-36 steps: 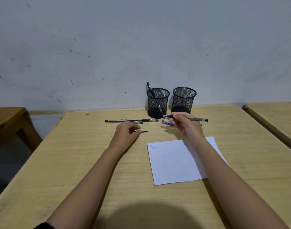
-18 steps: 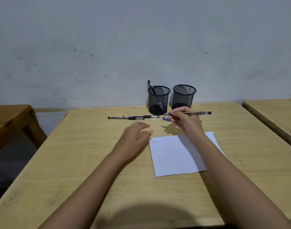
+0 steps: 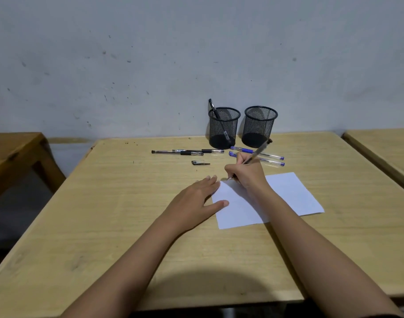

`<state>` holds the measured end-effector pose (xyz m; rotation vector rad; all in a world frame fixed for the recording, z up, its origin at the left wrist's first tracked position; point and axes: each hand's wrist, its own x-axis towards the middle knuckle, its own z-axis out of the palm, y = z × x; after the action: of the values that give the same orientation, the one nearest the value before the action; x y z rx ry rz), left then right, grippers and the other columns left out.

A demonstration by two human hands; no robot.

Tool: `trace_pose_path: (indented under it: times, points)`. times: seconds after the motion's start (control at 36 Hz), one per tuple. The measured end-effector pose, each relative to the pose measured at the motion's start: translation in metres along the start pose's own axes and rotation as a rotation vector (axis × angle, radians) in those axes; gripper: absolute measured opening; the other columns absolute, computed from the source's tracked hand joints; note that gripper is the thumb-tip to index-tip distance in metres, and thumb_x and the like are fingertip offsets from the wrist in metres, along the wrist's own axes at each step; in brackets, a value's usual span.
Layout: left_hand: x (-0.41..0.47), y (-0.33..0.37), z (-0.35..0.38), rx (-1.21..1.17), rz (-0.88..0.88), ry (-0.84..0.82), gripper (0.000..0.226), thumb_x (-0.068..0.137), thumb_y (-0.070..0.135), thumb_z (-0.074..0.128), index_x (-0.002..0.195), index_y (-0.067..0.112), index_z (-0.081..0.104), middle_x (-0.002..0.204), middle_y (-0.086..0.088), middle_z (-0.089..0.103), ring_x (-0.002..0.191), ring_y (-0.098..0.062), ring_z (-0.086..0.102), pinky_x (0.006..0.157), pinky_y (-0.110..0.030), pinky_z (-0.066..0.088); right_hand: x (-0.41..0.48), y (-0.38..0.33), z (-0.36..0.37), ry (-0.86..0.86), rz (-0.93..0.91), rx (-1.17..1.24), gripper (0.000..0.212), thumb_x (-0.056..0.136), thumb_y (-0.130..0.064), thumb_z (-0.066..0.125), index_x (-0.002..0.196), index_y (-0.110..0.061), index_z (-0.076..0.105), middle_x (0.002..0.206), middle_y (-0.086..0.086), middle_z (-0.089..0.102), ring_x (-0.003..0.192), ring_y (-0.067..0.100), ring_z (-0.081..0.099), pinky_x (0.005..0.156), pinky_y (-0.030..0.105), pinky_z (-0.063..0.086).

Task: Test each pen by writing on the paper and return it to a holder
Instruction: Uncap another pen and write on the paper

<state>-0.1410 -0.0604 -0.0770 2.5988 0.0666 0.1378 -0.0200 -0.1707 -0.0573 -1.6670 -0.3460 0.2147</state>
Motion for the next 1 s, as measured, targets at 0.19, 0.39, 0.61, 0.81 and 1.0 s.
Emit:
trace_pose_path:
  times: [0.19,0.39,0.61,0.81,1.0]
  points:
    - [0.000,0.001,-0.002,0.005,-0.012,-0.012,0.064,0.090,0.051,0.048,0.145,0.024,0.028,0.155,0.014,0.019,0.141,0.002,0.013,0.112,-0.019,0.012,0.005,0.006,0.007,-0.049,-0.075,-0.071,0.033,0.064,0.009,0.063,0.051,-0.008,0.038,0.054,0.008,0.035,0.054,0.016,0.037,0.055,0.026,0.039]
    - [0.000,0.003,-0.003,0.003,-0.036,-0.015,0.065,0.088,0.054,0.049,0.145,0.028,0.029,0.154,0.014,0.022,0.141,0.001,0.015,0.113,-0.024,0.019,0.006,0.011,0.008,-0.086,-0.088,-0.068,0.036,0.065,0.010,0.063,0.052,-0.009,0.036,0.051,0.005,0.034,0.050,0.014,0.037,0.050,0.022,0.039]
    - [-0.001,0.001,-0.002,-0.023,-0.052,-0.008,0.065,0.088,0.054,0.050,0.144,0.027,0.032,0.154,0.016,0.023,0.141,0.002,0.015,0.116,-0.029,0.022,0.005,0.009,0.005,-0.021,-0.085,-0.069,0.034,0.066,0.010,0.061,0.052,-0.008,0.036,0.053,0.005,0.030,0.057,0.019,0.037,0.065,0.031,0.044]
    - [-0.001,0.000,-0.001,-0.019,-0.050,-0.002,0.064,0.087,0.054,0.050,0.143,0.028,0.033,0.153,0.017,0.023,0.141,0.003,0.015,0.114,-0.025,0.021,0.005,0.007,0.001,-0.109,-0.067,-0.041,0.030,0.064,0.016,0.058,0.052,-0.005,0.039,0.053,0.007,0.029,0.048,0.014,0.031,0.044,0.021,0.032]
    - [-0.001,0.000,0.000,-0.020,-0.052,-0.007,0.064,0.088,0.054,0.050,0.144,0.028,0.032,0.153,0.017,0.022,0.141,0.004,0.015,0.112,-0.024,0.020,0.003,0.009,-0.004,-0.073,-0.074,-0.067,0.037,0.064,0.012,0.060,0.050,-0.009,0.033,0.053,0.007,0.029,0.049,0.015,0.031,0.043,0.018,0.032]
